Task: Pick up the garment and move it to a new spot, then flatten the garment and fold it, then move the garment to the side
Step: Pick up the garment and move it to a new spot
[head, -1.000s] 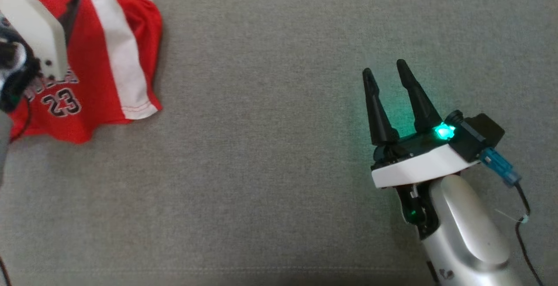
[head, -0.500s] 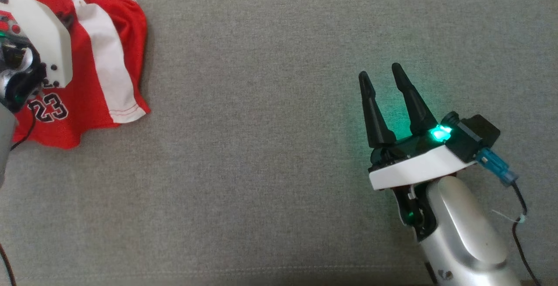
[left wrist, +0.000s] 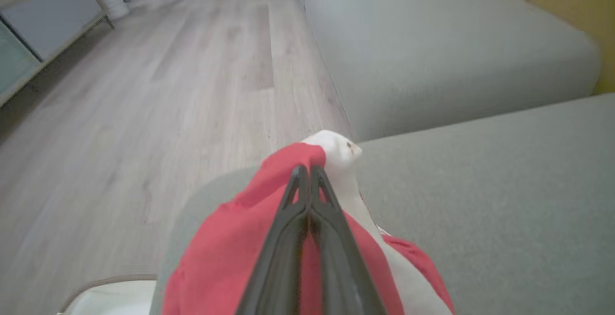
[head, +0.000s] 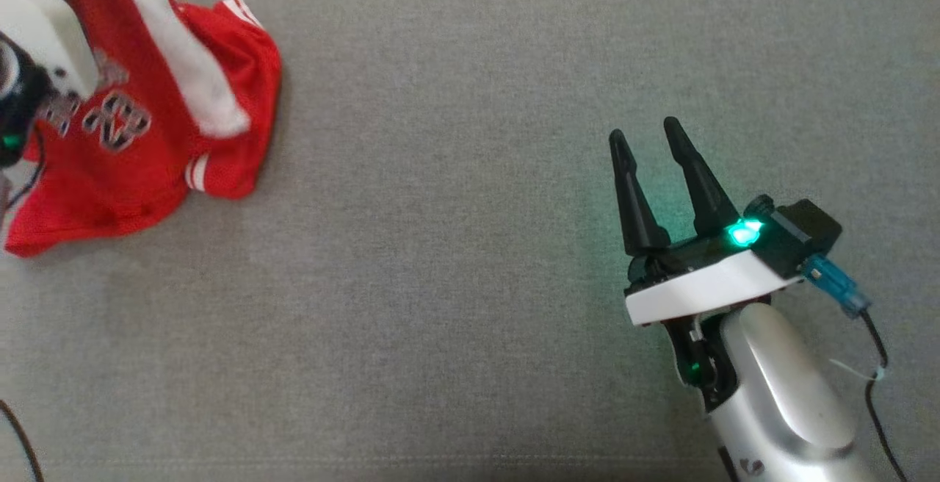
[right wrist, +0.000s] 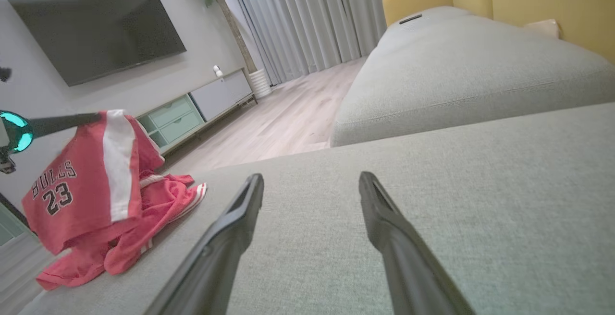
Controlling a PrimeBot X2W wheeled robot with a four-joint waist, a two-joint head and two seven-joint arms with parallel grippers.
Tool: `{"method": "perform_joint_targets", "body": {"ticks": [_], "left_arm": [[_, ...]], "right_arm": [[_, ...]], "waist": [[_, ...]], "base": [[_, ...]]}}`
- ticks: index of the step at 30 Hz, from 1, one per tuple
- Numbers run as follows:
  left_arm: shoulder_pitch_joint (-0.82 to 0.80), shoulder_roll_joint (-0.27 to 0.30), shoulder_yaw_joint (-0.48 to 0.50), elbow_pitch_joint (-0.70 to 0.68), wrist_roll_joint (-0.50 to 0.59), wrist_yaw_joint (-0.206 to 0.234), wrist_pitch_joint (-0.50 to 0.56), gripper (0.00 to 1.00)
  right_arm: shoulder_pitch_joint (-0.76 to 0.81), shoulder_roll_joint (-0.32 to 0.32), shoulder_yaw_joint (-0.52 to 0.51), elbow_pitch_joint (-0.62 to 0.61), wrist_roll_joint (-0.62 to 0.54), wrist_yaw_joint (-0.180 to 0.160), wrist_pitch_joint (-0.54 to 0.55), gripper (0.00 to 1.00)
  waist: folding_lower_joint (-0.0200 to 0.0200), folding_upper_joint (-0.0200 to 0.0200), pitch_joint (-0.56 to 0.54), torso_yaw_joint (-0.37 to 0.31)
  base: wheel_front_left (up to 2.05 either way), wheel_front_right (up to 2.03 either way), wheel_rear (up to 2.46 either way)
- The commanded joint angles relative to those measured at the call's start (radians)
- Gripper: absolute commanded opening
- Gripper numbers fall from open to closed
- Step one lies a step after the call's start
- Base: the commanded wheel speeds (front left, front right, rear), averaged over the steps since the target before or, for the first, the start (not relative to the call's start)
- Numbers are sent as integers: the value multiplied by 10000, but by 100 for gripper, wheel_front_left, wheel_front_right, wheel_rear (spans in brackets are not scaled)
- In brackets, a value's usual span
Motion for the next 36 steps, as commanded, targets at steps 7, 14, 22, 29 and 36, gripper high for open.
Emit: {"method": "perform_joint_targets", "body": {"ticks": [7,14,22,29,36], "left_arm": [[-619,343,856,-1067,-151,298,-1625,0],[35,-85,1154,-2728,-667,659,-2101,0],[1083,-784,1080,-4854,-1161,1416,-1851,0],[1400,-1827,810,-5806,-1427,1950,-1898,0],[1100,-2842,336,-5468,-1382,2213,-1952,0]], "right_arm": [[507,26,-20,-129,176,-9,-107,100],[833,26,-321,-78,283,-9,-107,100],[969,26,-574,-170,283,-9,-107,100],[727,26,-289,-322,570,-9,-107,100],[230,26,173,-706,842,-9,-107,100]], "waist": [[0,0,-1186,518],[0,0,-1993,642],[0,0,-2289,150],[0,0,-2137,-962],[0,0,-1512,-2466]], "base": [[0,0,0],[0,0,0],[0,0,0],[0,0,0],[0,0,0]]}}
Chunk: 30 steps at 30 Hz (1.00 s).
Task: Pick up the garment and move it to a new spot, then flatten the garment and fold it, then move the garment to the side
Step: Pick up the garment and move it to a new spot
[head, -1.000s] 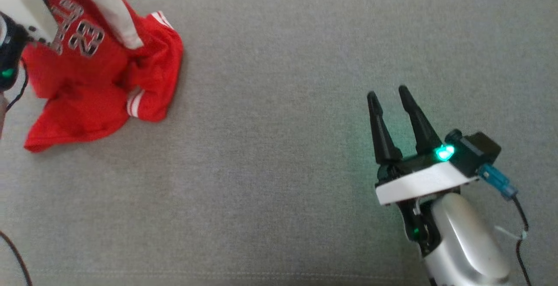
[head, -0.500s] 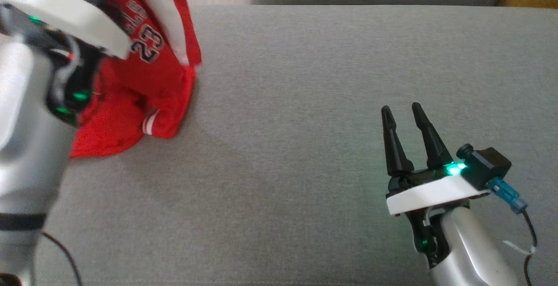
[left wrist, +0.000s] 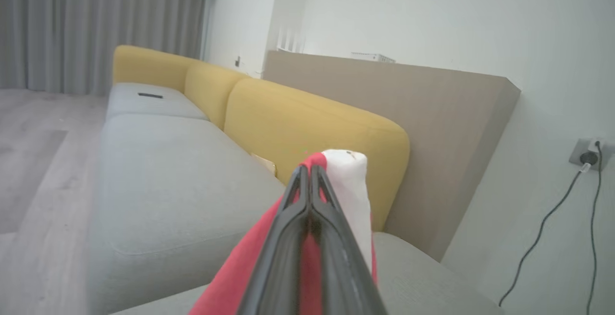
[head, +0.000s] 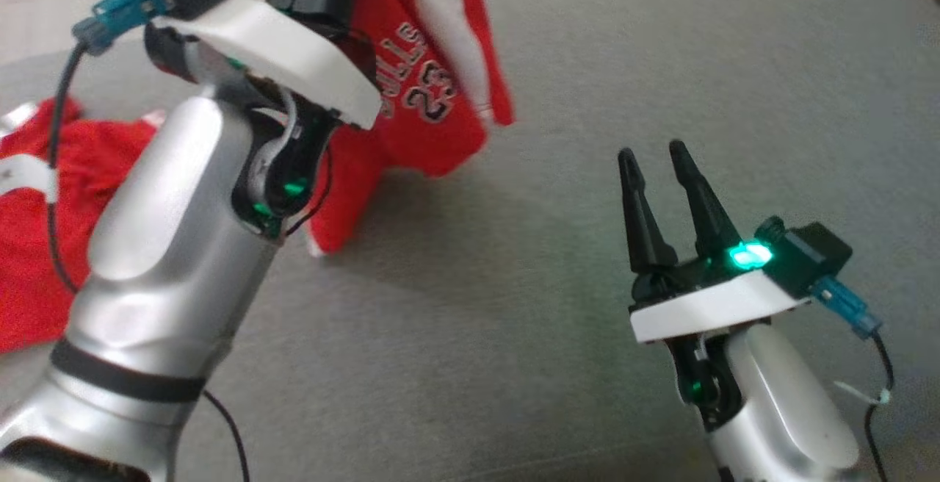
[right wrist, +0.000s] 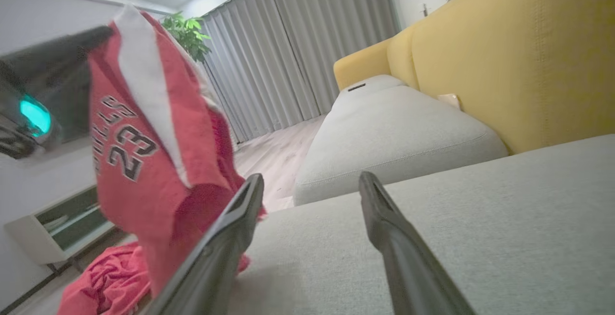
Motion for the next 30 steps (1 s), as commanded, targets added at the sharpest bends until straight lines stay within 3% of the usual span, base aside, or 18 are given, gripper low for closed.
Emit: {"method": "perform_joint_targets", "body": {"ticks": [1,7,11,12,13,20,25,30], "left_arm": [[-768,145,328,-67,45,49,-104,0],[-1505,-108,186,1198,368,67,-329,0],[-1966,-289,134,2069,494,-30,-559,0],[-2112,-375,129,2384,532,-52,-688,11],[-2233,-472,96,2741,558,-76,-755,100],[-2908,-865,56,4362,691,-518,-1589,100],[-2919,-569,128,4688,966,-840,-1944,100],[-2056,-37,533,4094,1308,-998,-2049,100]], "right_arm": [[-461,13,305,-443,164,-9,-107,100],[-806,13,741,-775,631,-9,-107,100],[-904,13,860,-883,821,-9,-107,100],[-923,13,880,-910,869,-9,-107,100],[-932,13,897,-934,904,-9,-107,100],[-853,13,649,-920,813,-9,-107,100],[-739,13,284,-777,497,-9,-107,100],[-502,13,-212,-615,84,-9,-107,100]], "waist": [[1,-1,545,-906],[1,-1,1310,-2272],[1,-1,1581,-2732],[1,-1,1643,-2828],[1,-1,1689,-2901],[1,-1,1708,-2698],[1,-1,1421,-1977],[1,-1,877,-1051]], "base": [[0,0,0],[0,0,0],[0,0,0],[0,0,0],[0,0,0],[0,0,0],[0,0,0],[0,0,0]]}}
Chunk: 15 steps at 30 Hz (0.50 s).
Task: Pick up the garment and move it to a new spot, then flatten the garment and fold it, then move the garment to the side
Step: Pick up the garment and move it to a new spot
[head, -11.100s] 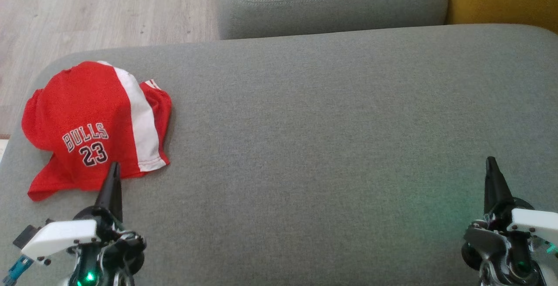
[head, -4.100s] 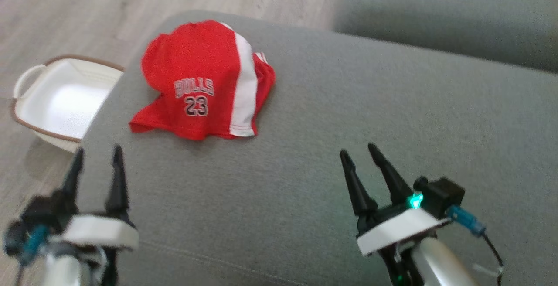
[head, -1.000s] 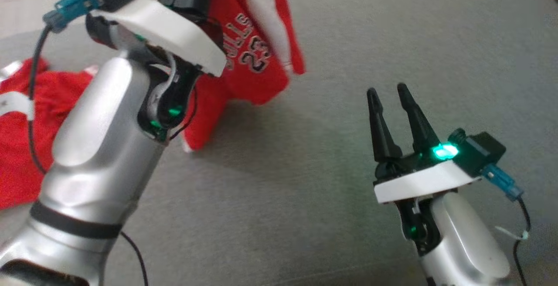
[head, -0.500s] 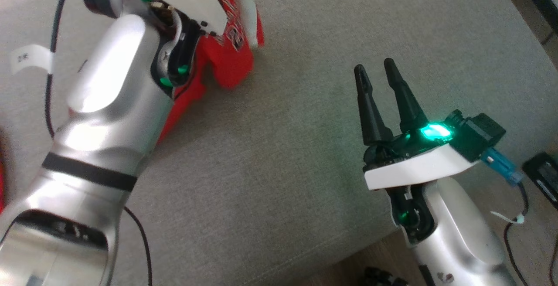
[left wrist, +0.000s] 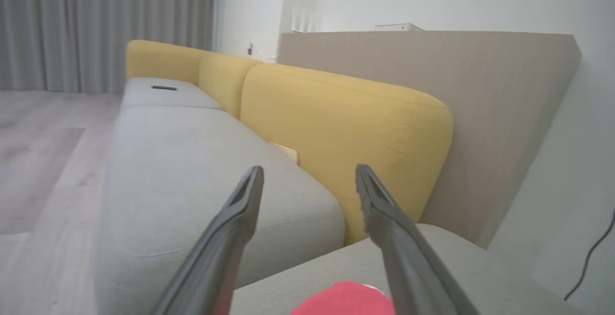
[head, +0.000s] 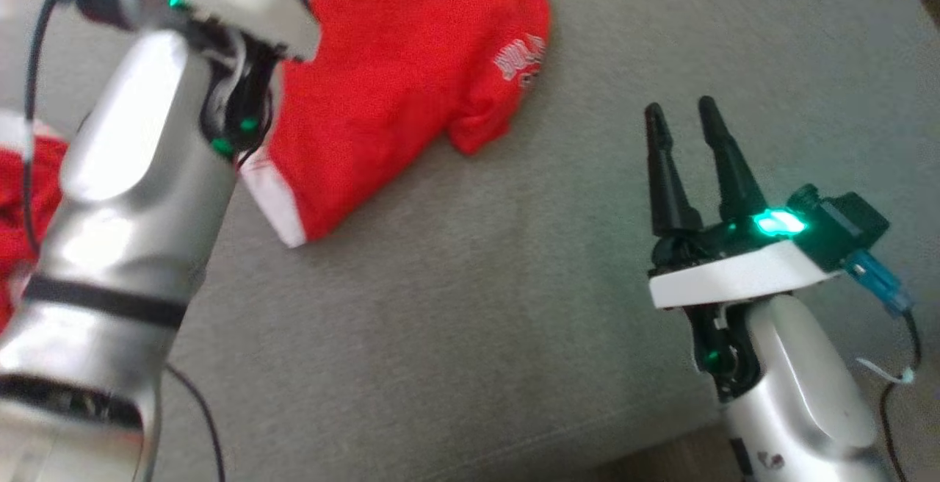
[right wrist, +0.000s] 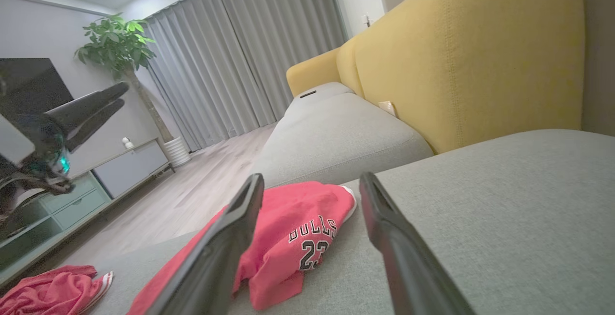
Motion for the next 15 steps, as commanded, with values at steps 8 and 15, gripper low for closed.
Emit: {"method": "perform_joint_targets", "body": {"ticks": [8,15], "left_arm": [[3889,762,1792,-3125,1080,316,-81,100],[7133,253,2724,-5139,2046,403,-82,100]], "right_arm": [[844,17,-861,-141,-600,-9,-105,100],[1337,17,-840,-113,-1076,-9,-105,100]], "waist": [[0,0,-1363,2114],[0,0,-2001,3051]], "base": [[0,0,0],[0,0,0]]}}
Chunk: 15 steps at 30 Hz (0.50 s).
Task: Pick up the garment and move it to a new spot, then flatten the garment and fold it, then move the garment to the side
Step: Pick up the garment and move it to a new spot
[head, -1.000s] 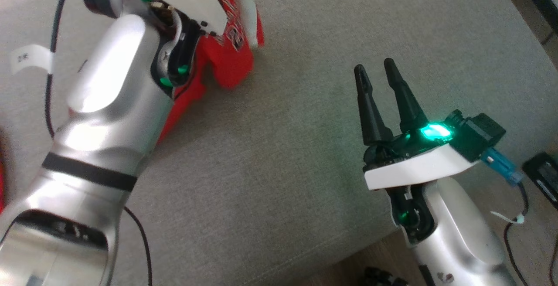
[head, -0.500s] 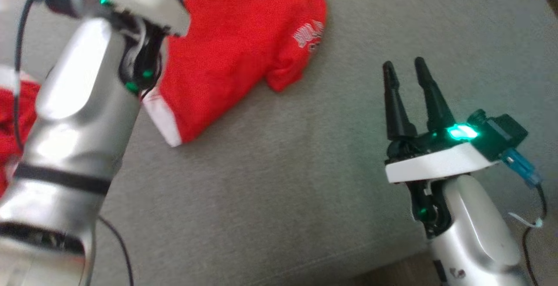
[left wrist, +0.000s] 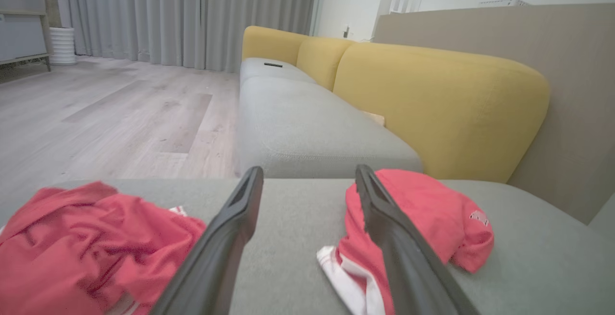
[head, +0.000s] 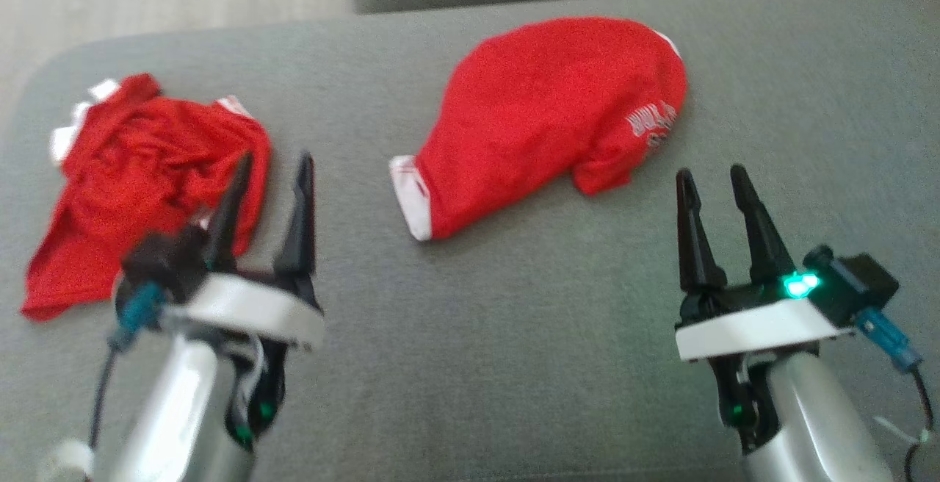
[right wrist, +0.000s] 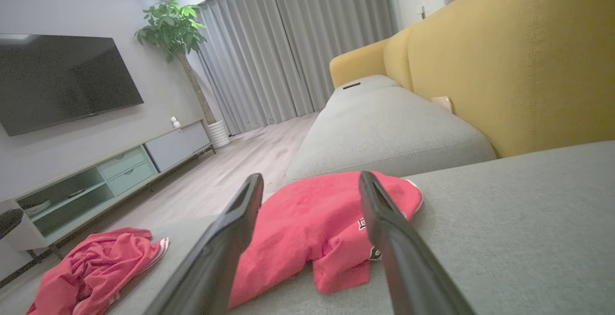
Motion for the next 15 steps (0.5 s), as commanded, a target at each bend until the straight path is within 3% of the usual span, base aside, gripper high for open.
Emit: {"method": "perform_joint_targets", "body": {"ticks": [1,15], "left_arm": [[92,43,414,-528,394,-72,-52,100],[2503,-1243,1372,-1267,1966,-529,-52,100]], "right_arm": [[126,-4,189,-283,-98,-9,-90,100],[817,-4,211,-243,-43,-9,-90,100]], "waist": [[0,-1,-590,614],[0,-1,-1104,827]], "base": [[0,0,0],[0,0,0]]}}
